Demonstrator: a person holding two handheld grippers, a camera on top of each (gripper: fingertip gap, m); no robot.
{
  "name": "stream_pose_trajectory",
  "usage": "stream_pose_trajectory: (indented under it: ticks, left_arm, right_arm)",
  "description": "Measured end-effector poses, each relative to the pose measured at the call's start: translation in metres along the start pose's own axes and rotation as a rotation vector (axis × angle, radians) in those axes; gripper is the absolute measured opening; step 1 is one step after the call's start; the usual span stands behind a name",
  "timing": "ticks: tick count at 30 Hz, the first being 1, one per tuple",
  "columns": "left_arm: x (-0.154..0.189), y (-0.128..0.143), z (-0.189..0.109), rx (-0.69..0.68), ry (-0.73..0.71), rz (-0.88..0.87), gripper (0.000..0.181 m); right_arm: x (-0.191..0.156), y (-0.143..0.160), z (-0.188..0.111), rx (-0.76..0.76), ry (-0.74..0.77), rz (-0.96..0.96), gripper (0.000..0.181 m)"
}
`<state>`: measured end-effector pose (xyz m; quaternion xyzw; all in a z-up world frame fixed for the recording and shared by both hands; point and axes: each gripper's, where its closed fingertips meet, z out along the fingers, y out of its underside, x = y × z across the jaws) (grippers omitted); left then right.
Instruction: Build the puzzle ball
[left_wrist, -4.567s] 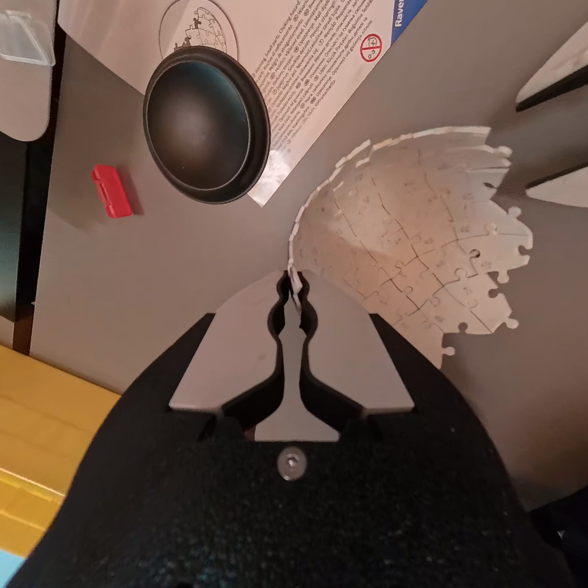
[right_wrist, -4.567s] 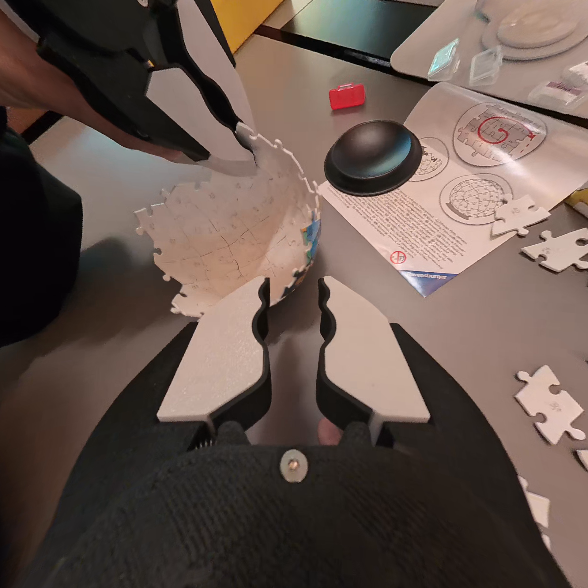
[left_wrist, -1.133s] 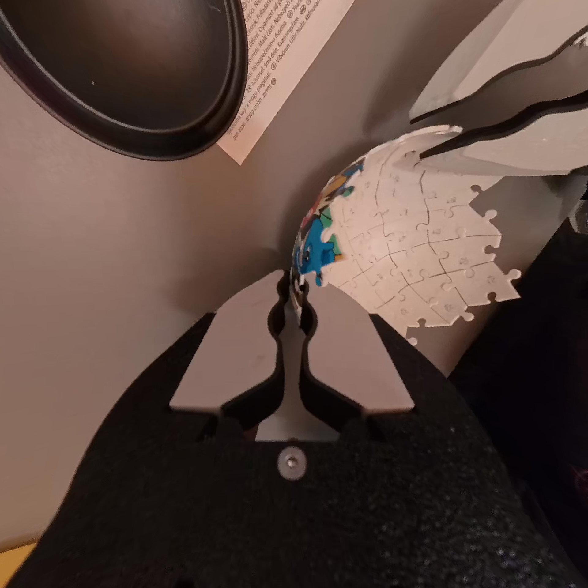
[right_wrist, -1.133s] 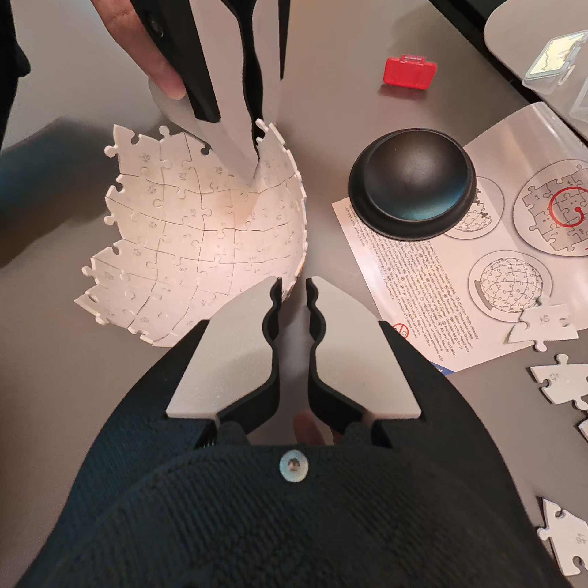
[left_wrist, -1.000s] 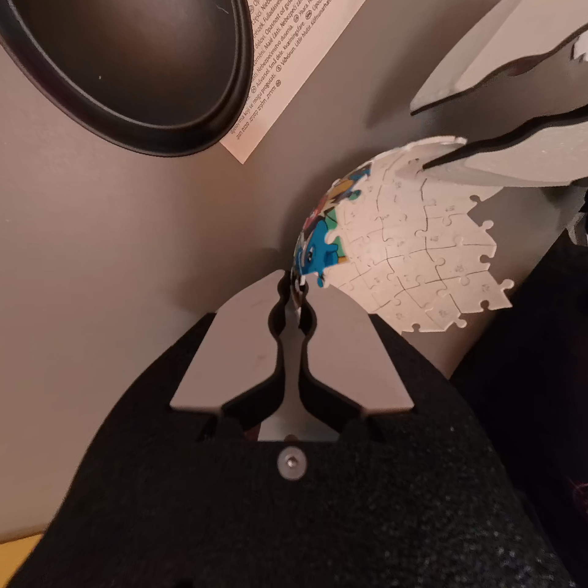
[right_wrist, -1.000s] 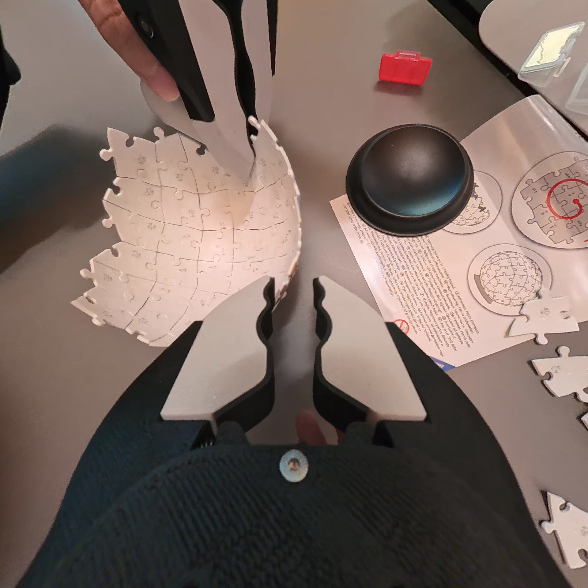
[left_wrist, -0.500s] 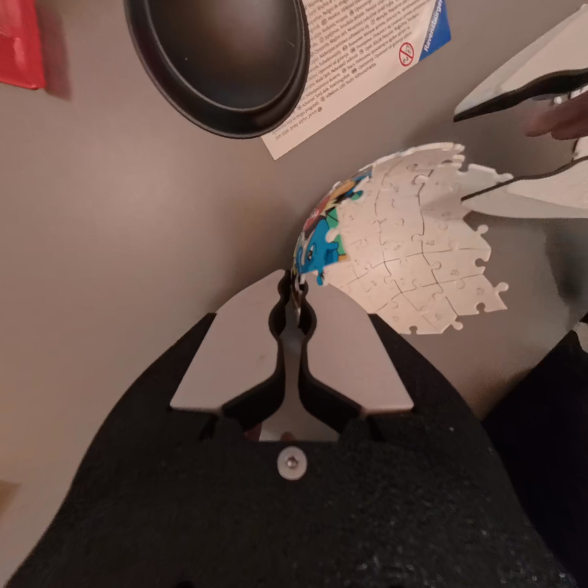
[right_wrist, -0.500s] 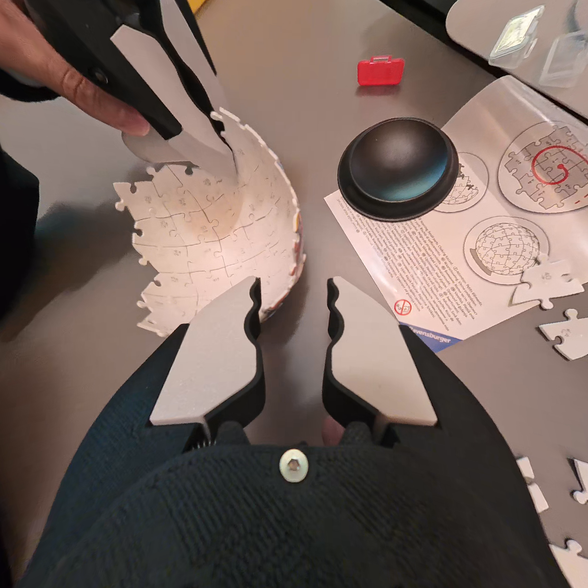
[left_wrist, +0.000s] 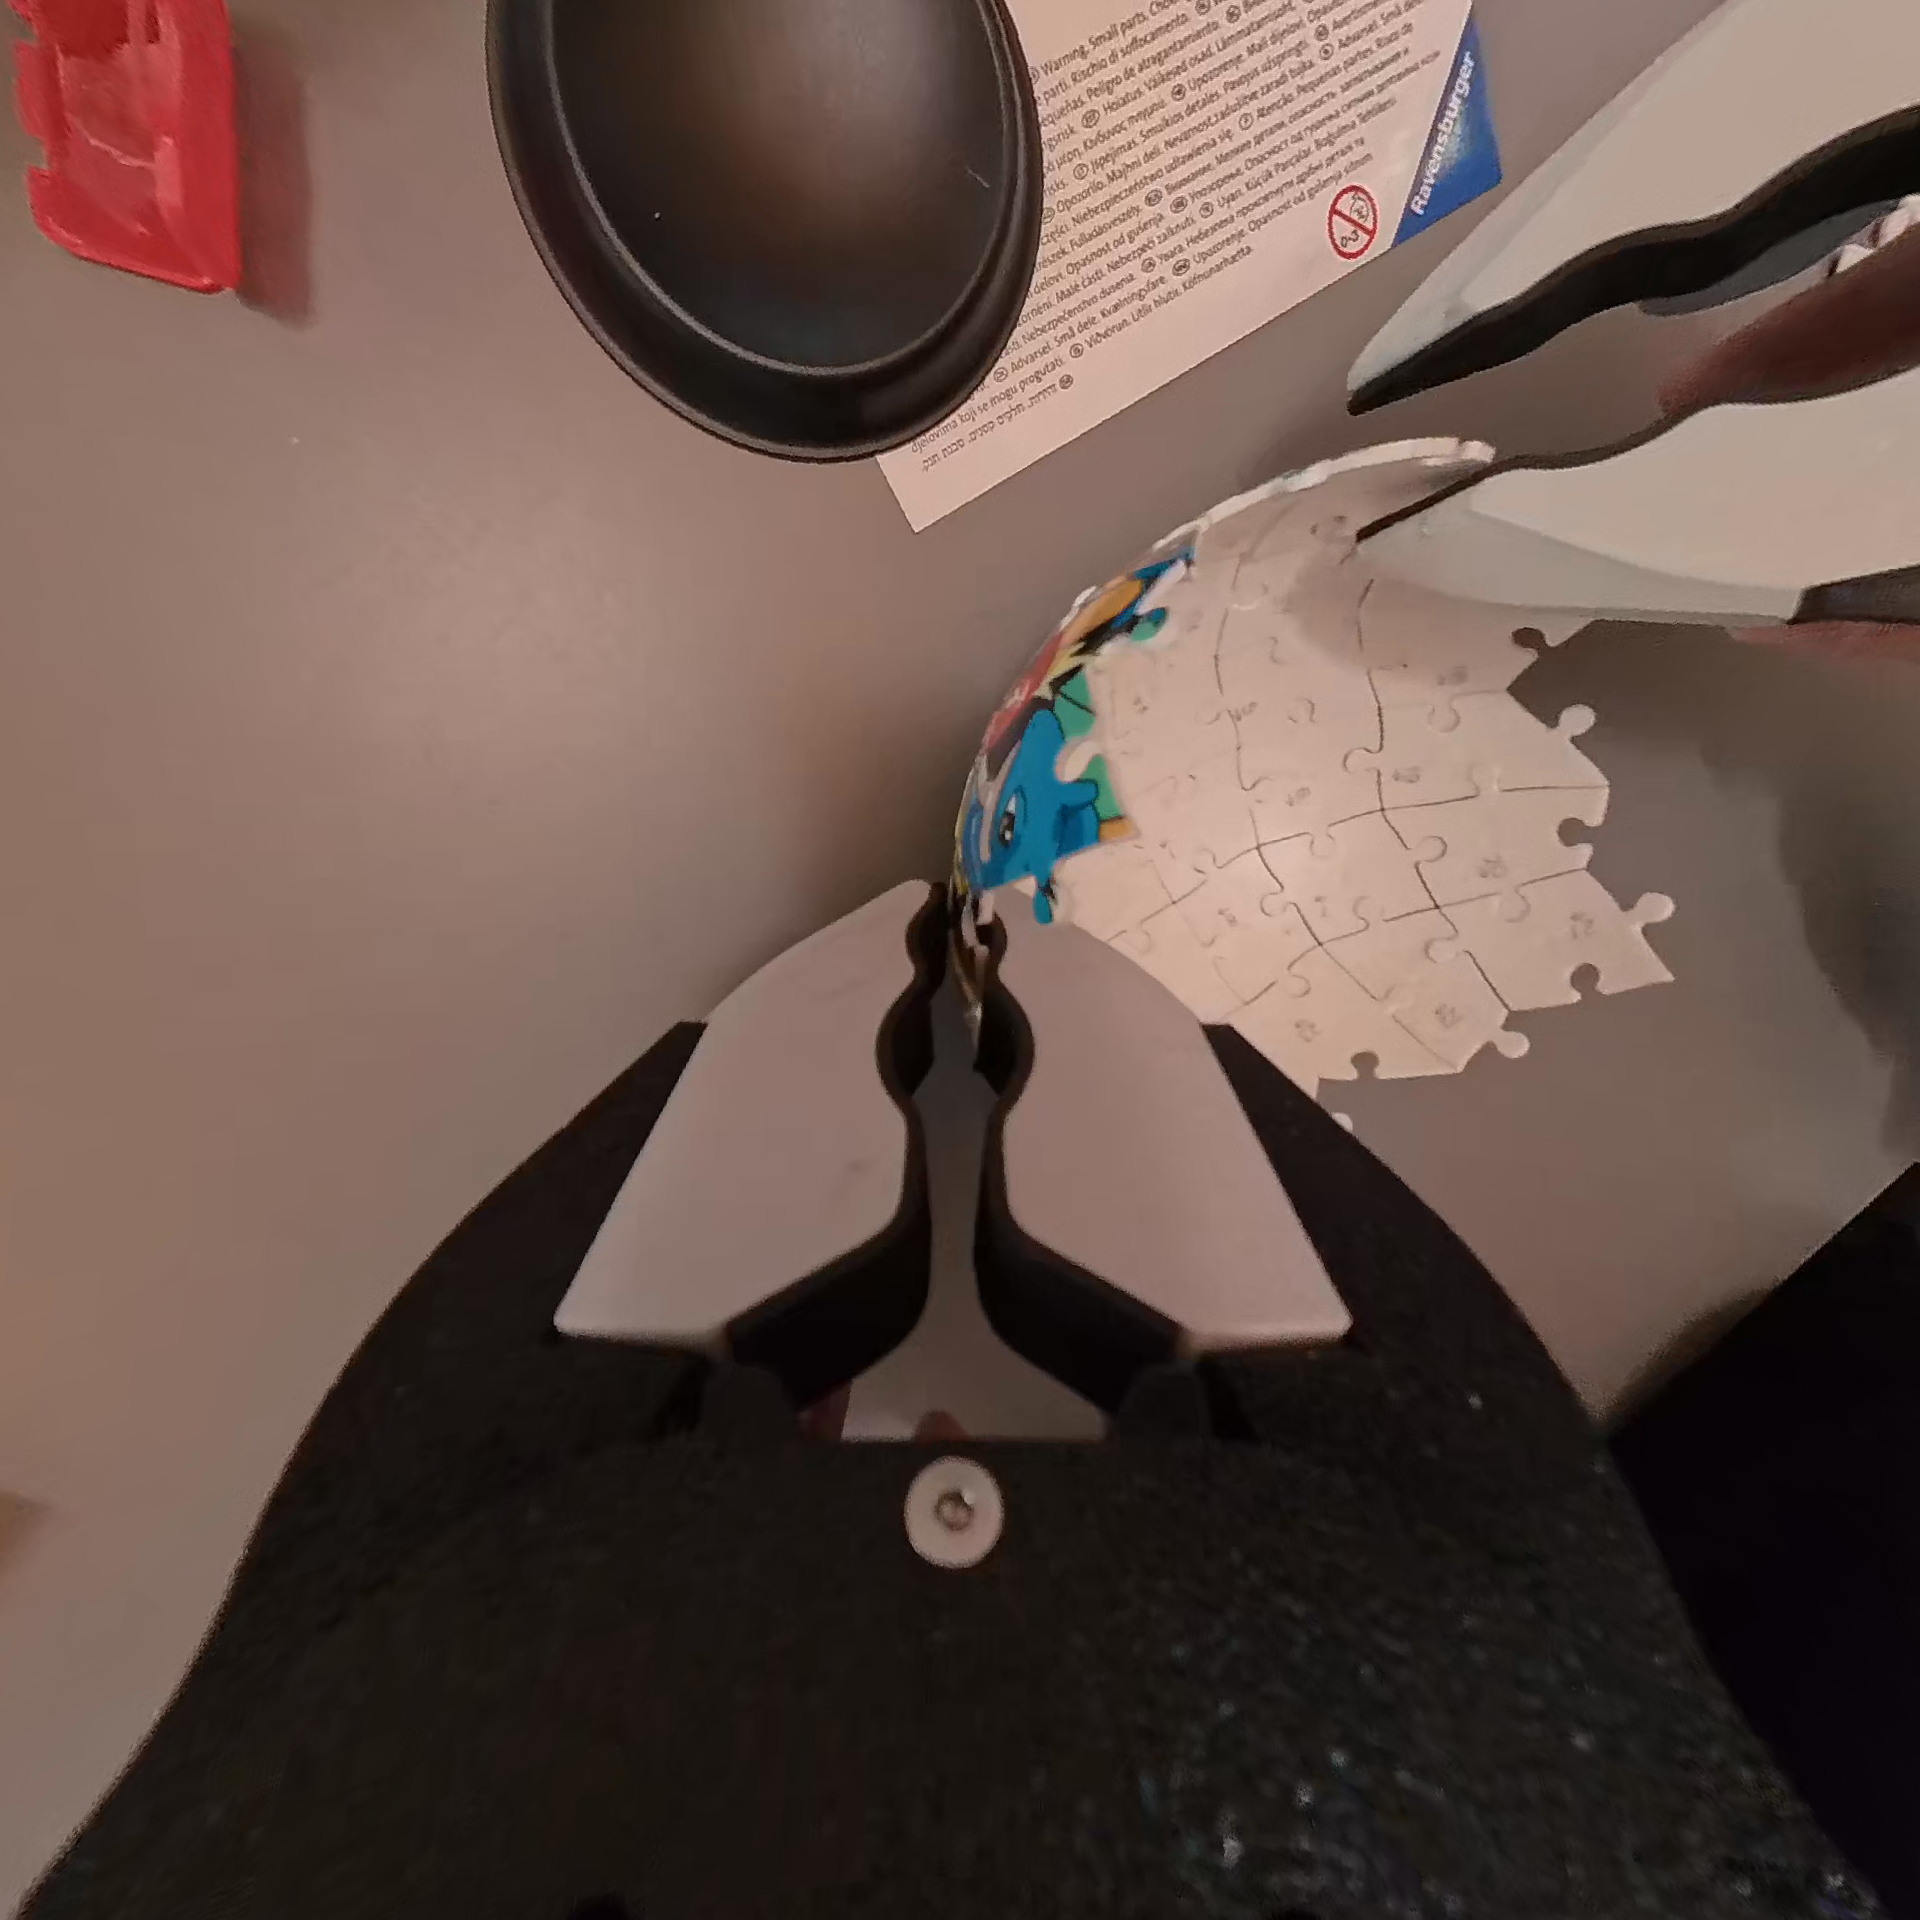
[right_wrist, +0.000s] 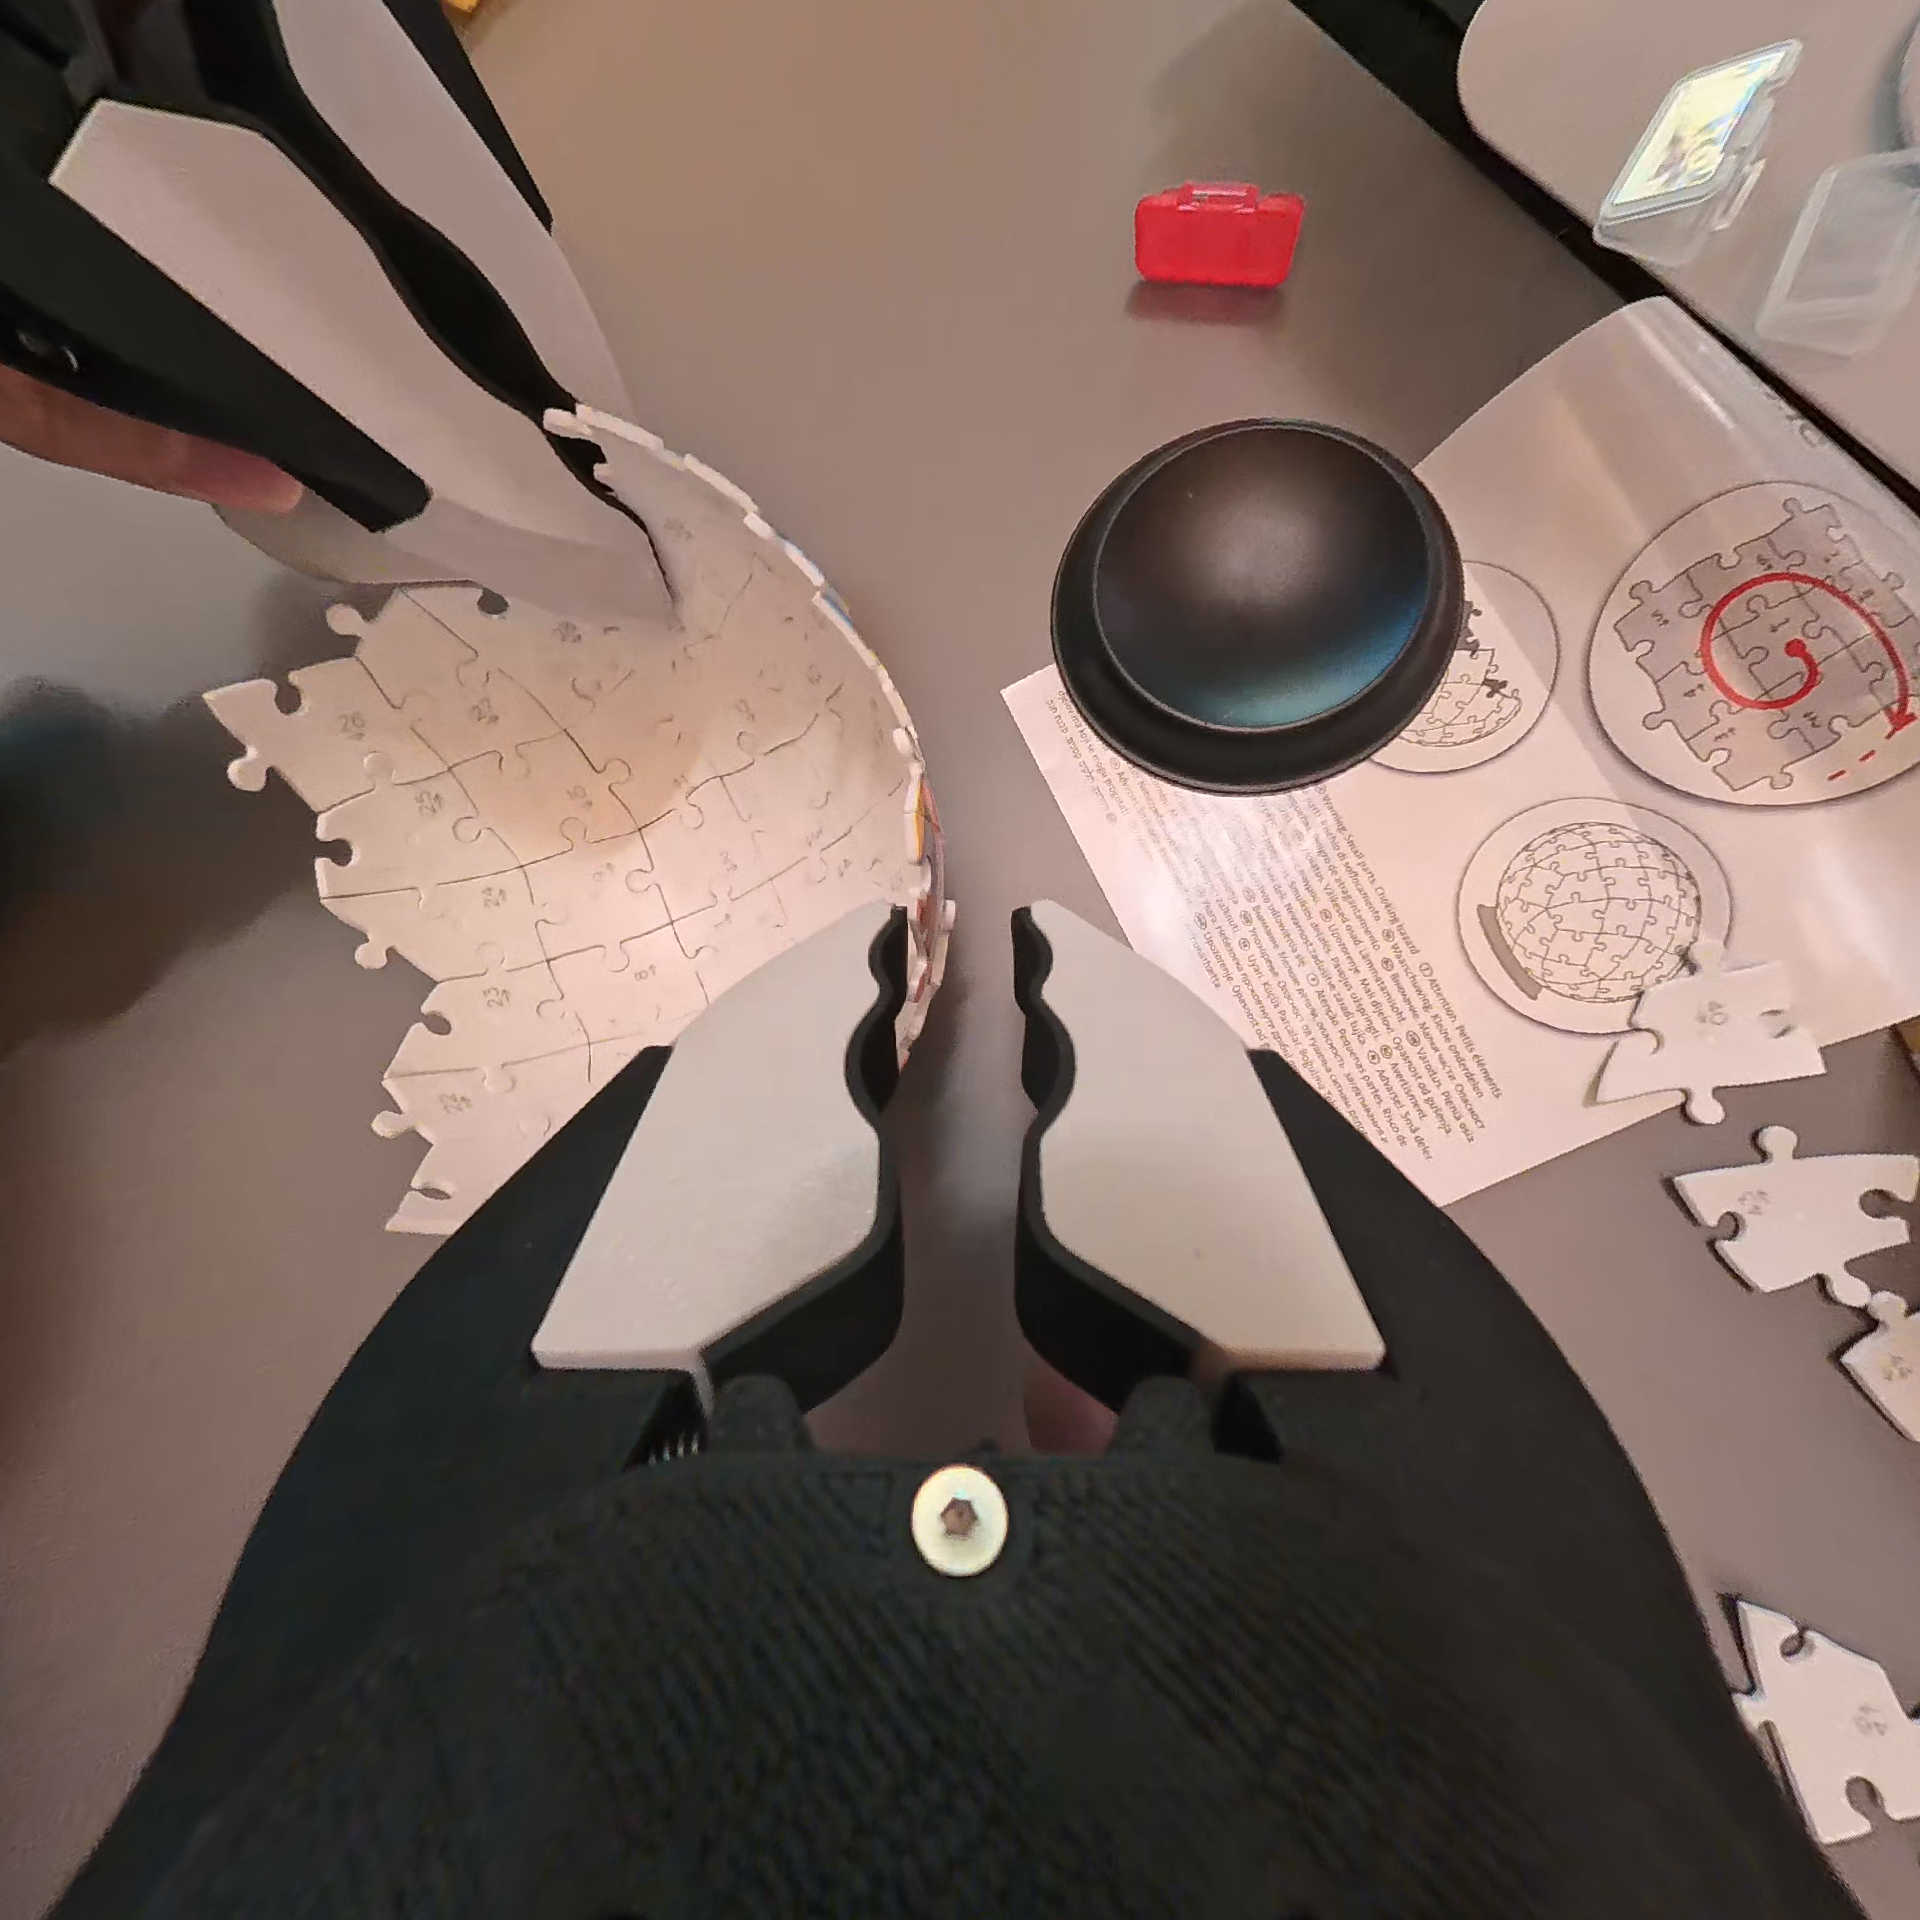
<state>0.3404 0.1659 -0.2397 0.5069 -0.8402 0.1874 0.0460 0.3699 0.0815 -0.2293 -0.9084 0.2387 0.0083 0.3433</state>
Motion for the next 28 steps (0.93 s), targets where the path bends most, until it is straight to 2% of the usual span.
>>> stream_pose_trajectory:
  ticks: [5,9,17,22,28]
  left_arm:
    - [-0.001,0.0,0.0,0.011,-0.013,-0.036,0.002]
    - [0.001,0.0,0.001,0.016,-0.008,-0.038,0.002]
    - [0.001,-0.001,0.0,0.02,-0.013,-0.019,0.002]
    - [0.0,-0.001,0.001,0.024,-0.003,-0.02,0.002]
    - [-0.001,-0.001,0.0,0.027,-0.004,-0.024,0.002]
  right_arm:
    - [0.002,-0.001,0.0,-0.027,0.061,-0.01,0.038]
    - [0.001,-0.004,-0.004,-0.089,0.079,-0.029,0.045]
    - [0.001,-0.005,0.005,-0.277,0.076,-0.208,0.042]
    - [-0.006,-0.002,0.012,-0.31,-0.083,-0.152,0.032]
    - [-0.004,0.001,0.012,-0.339,-0.128,-0.097,0.027]
